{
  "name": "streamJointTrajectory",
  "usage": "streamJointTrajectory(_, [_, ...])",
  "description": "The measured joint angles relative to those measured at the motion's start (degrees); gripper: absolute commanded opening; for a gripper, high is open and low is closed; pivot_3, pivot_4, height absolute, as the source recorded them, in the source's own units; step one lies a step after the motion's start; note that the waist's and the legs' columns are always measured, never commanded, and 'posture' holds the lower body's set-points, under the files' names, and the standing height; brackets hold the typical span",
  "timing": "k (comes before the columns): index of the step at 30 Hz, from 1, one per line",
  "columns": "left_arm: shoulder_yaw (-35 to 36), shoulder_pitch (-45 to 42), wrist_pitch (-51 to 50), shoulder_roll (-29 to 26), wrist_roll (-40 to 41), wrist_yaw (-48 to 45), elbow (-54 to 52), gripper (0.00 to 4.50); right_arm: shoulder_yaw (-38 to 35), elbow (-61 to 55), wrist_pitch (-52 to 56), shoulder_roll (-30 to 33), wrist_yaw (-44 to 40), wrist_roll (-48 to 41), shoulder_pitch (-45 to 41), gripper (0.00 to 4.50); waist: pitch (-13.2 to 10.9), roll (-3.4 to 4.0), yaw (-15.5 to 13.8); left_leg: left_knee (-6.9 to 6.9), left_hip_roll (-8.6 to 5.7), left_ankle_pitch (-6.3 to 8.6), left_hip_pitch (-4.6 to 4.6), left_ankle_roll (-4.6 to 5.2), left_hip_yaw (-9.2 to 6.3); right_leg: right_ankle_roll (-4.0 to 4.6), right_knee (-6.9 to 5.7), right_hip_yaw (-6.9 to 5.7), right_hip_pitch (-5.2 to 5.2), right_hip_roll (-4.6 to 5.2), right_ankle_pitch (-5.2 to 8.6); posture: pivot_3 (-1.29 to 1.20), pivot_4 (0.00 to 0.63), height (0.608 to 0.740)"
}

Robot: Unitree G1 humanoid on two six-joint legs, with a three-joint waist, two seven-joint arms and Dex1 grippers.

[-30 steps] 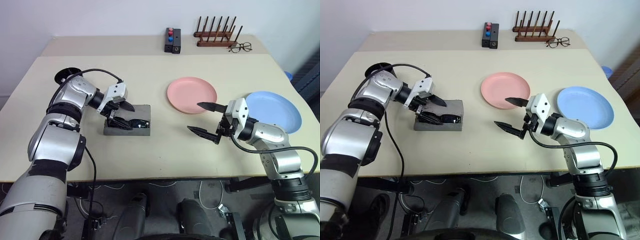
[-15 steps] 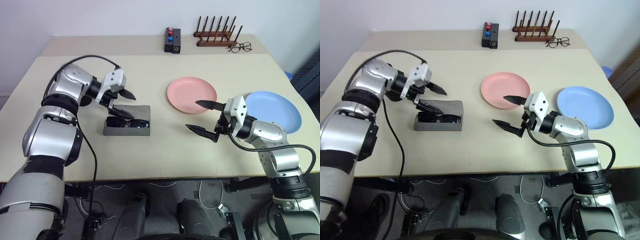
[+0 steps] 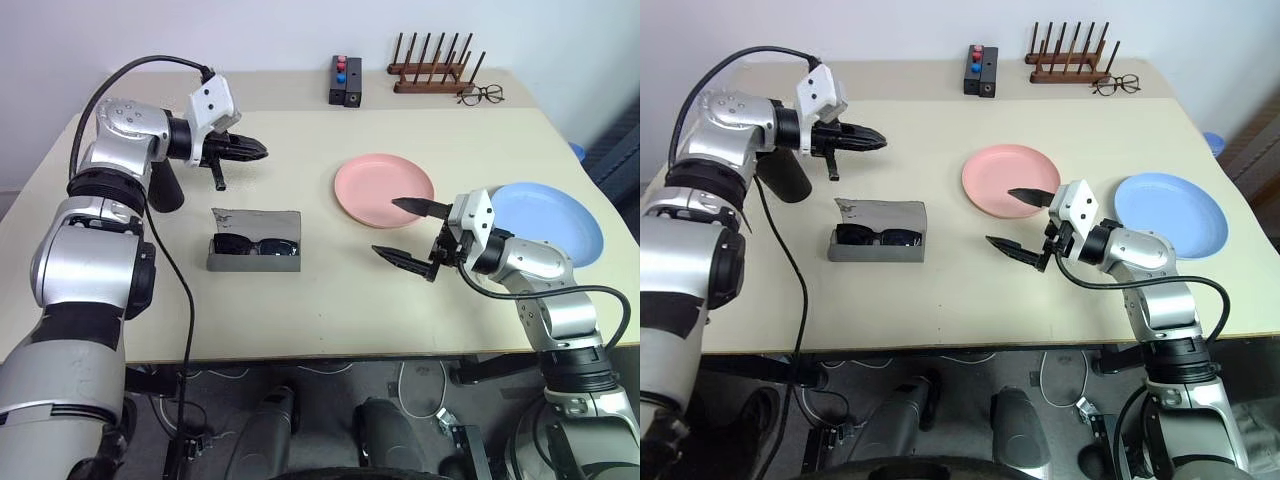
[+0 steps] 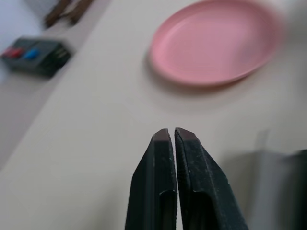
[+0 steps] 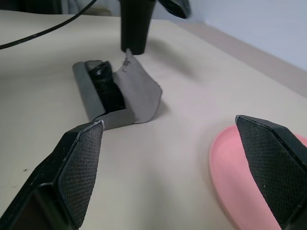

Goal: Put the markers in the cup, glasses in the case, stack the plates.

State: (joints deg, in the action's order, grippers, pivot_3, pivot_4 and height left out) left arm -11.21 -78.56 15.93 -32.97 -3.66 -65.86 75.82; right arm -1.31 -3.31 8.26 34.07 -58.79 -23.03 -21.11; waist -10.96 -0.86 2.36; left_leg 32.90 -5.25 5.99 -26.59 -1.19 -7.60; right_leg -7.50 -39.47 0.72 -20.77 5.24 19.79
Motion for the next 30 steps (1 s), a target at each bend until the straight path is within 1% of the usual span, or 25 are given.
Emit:
streamJointTrajectory(6, [-0.5, 3.4, 1.0, 1.2, -5.5, 6.1, 0.7, 0.08, -1.1, -4.2, 4.1, 0.7, -2.7, -5.8, 2.3, 4.5, 0.0, 0.0, 0.1, 0.0, 0.0, 0.0, 0.0, 0.0, 0.01, 0.0, -0.02, 0.01, -0.01, 0.0, 0.0, 0.0, 0.15, 0.74])
streamJointTrajectory(10, [-1.0, 5.0, 1.2, 2.0, -7.9, 6.5, 0.9, 0.08, -1.2, -5.1, 4.8, 0.7, -2.2, -6.4, 2.6, 4.5, 0.0, 0.0, 0.1, 0.0, 0.0, 0.0, -0.01, 0.0, 0.01, 0.0, -0.02, 0.01, -0.01, 0.0, 0.0, 0.0, 0.15, 0.74])
streamJointTrajectory(15, [-1.0, 6.5, 1.4, 2.5, -8.5, 2.0, 1.0, 0.08, -1.2, -5.1, 4.9, 0.7, -1.3, -6.2, 2.6, 4.5, 0.0, 0.0, 0.0, 0.0, 0.0, 0.0, -0.02, 0.0, 0.01, 0.0, -0.02, 0.01, -0.02, 0.0, 0.0, 0.0, 0.15, 0.74])
streamJointTrajectory(22, [-0.1, 6.4, 0.2, 1.6, -7.8, -10.8, 0.5, 0.08, -1.2, -4.8, 4.2, 0.7, -1.0, -4.7, 2.4, 4.5, 0.0, 0.0, 0.1, 0.0, 0.0, 0.0, 0.0, -0.01, 0.02, 0.0, -0.01, 0.01, -0.02, 0.0, 0.0, 0.0, 0.15, 0.74])
streamJointTrajectory(30, [1.3, 7.0, -3.1, 1.4, -6.9, -19.3, -0.1, 0.08, -0.8, -3.1, 3.0, 0.0, -0.6, -3.6, 1.7, 4.5, 0.0, 0.0, 0.1, 0.0, 0.01, 0.0, 0.0, 0.0, 0.02, 0.0, -0.01, 0.01, -0.02, 0.0, 0.0, 0.0, 0.15, 0.74])
